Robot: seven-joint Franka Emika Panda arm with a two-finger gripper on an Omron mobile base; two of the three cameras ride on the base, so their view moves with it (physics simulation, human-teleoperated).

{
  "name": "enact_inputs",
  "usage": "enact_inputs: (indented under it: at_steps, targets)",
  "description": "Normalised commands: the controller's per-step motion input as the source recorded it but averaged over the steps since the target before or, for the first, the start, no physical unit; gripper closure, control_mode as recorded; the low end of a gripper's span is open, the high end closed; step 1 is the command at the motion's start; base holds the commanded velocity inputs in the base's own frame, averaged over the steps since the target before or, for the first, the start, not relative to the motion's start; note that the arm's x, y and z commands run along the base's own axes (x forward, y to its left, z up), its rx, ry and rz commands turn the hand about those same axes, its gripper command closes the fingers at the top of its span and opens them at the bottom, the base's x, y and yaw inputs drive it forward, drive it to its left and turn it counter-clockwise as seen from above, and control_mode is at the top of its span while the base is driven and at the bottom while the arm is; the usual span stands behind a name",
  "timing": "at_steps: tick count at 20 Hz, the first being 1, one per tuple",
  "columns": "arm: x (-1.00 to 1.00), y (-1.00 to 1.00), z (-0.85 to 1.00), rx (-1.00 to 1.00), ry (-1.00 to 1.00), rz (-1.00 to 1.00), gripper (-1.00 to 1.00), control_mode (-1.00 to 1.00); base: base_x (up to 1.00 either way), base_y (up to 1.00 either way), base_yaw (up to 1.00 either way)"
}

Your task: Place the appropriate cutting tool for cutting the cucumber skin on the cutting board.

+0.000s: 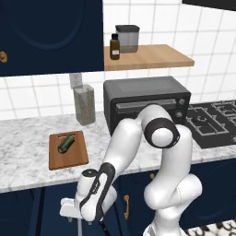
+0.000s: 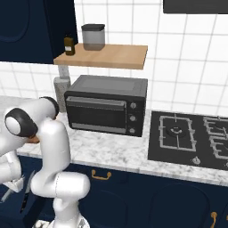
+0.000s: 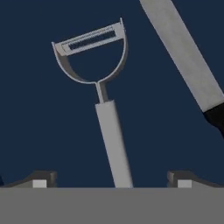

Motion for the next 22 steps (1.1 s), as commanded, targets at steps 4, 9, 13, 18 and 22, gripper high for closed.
enact_inputs:
  at_steps: [4, 9, 13, 18, 22]
  targets:
    - [0.19, 0.12, -0.33, -0.09, 0.00, 0.00, -1.00, -1.00, 0.00, 0.00, 0.00]
    - [0.02, 0.36, -0.39, -0.20, 0.00, 0.00, -1.00, -1.00, 0.00, 0.00, 0.00]
    - [0.00, 0.49, -0.03, -0.17, -0.03, 0.00, -1.00, -1.00, 0.00, 0.00, 0.00]
    - [0.00, 0.52, -0.10, -0.18, 0.00, 0.00, -1.00, -1.00, 0.00, 0.00, 0.00]
    - [0.00, 0.38, -0.45, -0.18, 0.05, 0.00, 1.00, -1.00, 0.00, 0.00, 0.00]
